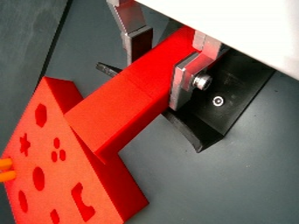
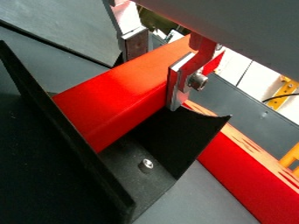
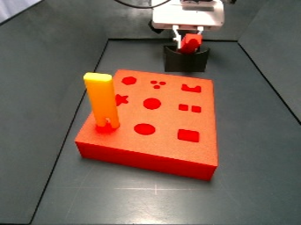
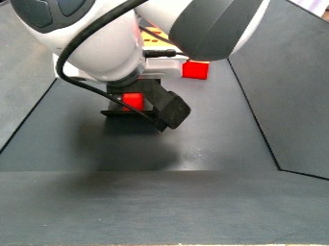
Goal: Pick up the arch object. Move up. Place the arch object on the fixture. Regrasp the arch object. Rotate the arch object. Move to above the board. Insert the arch object.
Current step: Place the arch object on the fixture, then regrasp the arch object.
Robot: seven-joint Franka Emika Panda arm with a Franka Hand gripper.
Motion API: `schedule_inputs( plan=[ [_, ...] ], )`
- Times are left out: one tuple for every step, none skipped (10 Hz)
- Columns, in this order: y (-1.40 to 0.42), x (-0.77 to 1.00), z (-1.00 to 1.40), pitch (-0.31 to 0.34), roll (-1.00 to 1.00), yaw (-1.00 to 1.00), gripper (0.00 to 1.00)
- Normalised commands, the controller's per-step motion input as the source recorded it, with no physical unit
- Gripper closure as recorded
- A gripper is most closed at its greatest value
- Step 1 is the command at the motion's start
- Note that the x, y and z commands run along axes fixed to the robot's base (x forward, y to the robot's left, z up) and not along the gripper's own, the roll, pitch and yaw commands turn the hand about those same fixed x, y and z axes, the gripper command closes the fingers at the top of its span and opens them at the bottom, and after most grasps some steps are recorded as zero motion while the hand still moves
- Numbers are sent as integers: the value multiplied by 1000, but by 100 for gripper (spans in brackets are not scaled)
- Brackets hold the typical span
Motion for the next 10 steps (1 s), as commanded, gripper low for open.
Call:
schedule_inputs(
  plan=[
    [101,76,-336,-44,-117,-54,100],
    [-500,0,-167,0,0,0,100],
    [0,0,0,0,0,0,0],
    [0,0,1000,-17,-38,-57,0],
    [3,-6,1000,-13,-26,-47,0],
    [2,-16,1000,-7,-12,-35,0],
    [-3,-23,1000,-1,20,-12,0],
    [1,-33,1000,8,37,-3,0],
    [-1,-35,854,20,41,2,0],
    [1,-33,739,31,45,2,0]
  ],
)
